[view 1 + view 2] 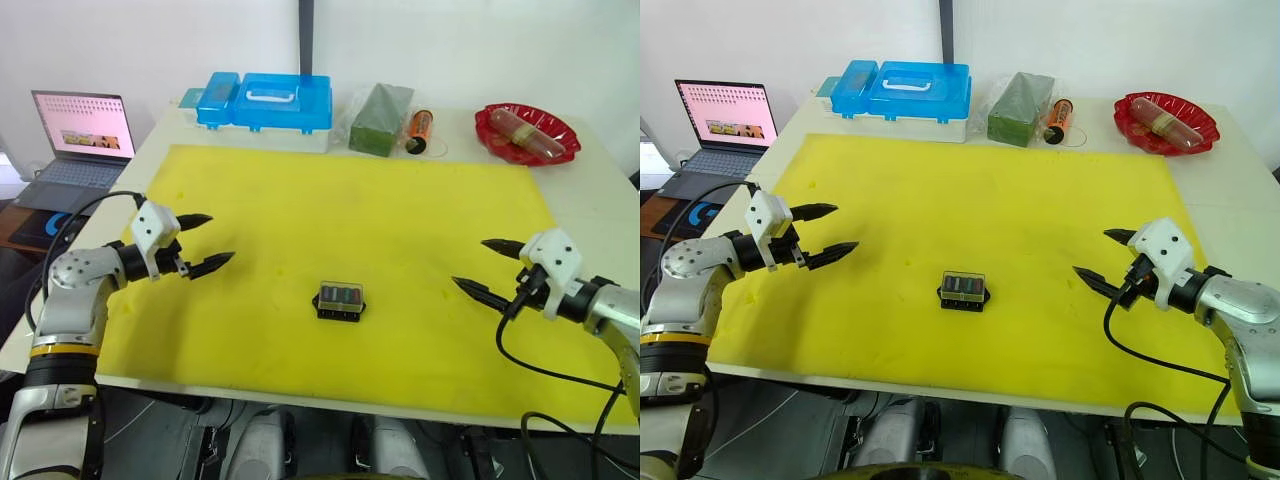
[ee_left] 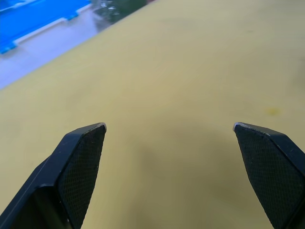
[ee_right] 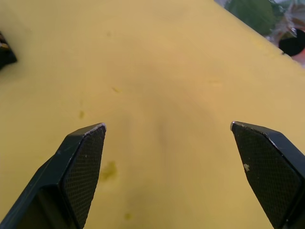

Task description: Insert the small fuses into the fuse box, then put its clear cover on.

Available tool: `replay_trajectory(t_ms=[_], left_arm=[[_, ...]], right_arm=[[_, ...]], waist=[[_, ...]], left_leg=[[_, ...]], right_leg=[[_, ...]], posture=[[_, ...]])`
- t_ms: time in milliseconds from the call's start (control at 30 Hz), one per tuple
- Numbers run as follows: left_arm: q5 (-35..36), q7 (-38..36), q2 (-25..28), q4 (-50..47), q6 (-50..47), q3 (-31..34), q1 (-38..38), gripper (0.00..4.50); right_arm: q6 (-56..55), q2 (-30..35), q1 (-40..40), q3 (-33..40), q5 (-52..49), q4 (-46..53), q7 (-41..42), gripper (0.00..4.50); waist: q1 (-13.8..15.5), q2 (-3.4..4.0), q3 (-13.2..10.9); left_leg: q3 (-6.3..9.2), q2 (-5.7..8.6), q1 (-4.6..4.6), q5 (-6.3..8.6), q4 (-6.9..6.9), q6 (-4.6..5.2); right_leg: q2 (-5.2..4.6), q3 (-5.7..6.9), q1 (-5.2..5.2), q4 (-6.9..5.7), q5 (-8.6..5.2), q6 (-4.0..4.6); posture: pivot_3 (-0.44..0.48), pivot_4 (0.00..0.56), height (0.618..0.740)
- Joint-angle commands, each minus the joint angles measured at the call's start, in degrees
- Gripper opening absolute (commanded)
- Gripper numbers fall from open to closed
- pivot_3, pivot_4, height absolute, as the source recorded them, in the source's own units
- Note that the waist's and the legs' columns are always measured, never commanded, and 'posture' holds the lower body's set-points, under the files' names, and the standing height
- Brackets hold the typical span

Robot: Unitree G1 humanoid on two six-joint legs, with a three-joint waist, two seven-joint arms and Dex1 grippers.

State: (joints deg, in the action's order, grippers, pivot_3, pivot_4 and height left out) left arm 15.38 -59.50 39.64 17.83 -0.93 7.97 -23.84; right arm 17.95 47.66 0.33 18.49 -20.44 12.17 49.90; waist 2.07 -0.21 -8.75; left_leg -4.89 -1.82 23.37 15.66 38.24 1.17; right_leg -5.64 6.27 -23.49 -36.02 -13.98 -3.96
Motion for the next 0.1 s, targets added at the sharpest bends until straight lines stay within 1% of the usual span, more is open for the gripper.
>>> replay_trajectory(t_ms=[33, 100], left_arm=[[-0.7, 1.7, -0.3, -0.8, 1.4, 0.0, -1.2, 4.5], [-1.7, 2.5, -0.4, -1.2, 1.9, -0.5, -0.6, 4.5]], right_arm=[[-1.6, -0.5, -0.4, 0.9, -0.1, 1.1, -0.5, 4.49], [-1.6, -0.8, -0.3, 0.6, 0.0, 1.4, -0.8, 4.49]], waist=[[0.0, 0.01, 0.0], [0.0, 0.01, 0.0]], left_leg=[[0.0, -0.01, 0.0, 0.0, 0.0, 0.0], [0.01, -0.03, -0.01, -0.01, 0.0, -0.02]], right_leg=[[0.01, 0.0, -0.01, -0.02, 0.0, 0.0], [0.04, 0.0, -0.01, -0.05, 0.0, 0.0]], posture=[[0.0, 0.15, 0.74], [0.0, 0.15, 0.74]])
